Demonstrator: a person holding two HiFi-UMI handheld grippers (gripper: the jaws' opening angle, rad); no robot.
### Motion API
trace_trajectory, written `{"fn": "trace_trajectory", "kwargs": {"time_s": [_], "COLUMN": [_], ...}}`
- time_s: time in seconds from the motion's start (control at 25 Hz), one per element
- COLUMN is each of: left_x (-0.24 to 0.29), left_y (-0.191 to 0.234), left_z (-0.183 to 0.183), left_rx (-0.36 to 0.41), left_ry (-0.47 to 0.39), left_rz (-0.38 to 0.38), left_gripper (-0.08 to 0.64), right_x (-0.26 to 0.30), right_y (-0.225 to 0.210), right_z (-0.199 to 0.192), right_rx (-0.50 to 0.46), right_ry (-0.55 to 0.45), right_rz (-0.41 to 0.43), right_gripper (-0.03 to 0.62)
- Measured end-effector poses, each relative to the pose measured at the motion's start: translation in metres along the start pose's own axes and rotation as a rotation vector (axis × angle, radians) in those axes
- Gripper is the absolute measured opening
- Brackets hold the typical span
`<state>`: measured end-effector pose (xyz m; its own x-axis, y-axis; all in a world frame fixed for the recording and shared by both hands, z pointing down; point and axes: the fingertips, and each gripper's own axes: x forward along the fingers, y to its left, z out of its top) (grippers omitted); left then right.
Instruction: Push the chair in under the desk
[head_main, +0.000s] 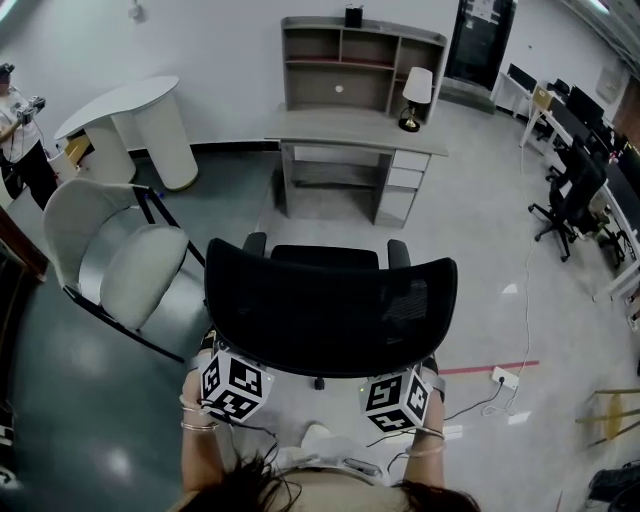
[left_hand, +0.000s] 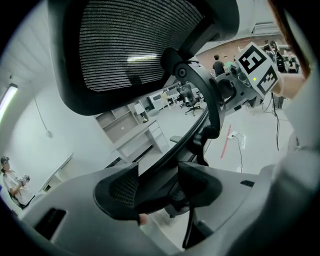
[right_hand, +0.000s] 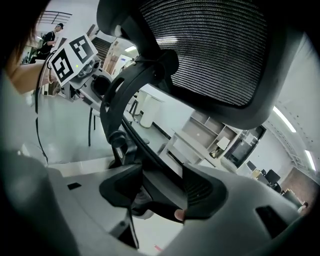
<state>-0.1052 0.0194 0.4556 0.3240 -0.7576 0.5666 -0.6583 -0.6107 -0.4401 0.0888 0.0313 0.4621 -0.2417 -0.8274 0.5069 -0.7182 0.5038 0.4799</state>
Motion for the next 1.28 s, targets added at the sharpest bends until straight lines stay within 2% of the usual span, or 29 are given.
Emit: {"fn": "trace_trajectory", "kwargs": {"time_s": [0.8,1.28], "left_x": [0.006,0.031], "left_y": [0.005,0.016], "left_z": [0.008,0.022], "left_rx": [-0.007,0.003], "left_ry": [-0.018,-0.047], "left_rz": [0.015,0.015], "left_gripper": [0.236,0.236], "right_x": [0.008,0.028], "right_y": [-0.011,-0.032], "right_z": [0.004,0.003], "right_rx": [0.001,0.011], "right_ry": [-0.014,0.001], "right_rz": [0.005,-0.018], "right_gripper": [0.253,0.253]}}
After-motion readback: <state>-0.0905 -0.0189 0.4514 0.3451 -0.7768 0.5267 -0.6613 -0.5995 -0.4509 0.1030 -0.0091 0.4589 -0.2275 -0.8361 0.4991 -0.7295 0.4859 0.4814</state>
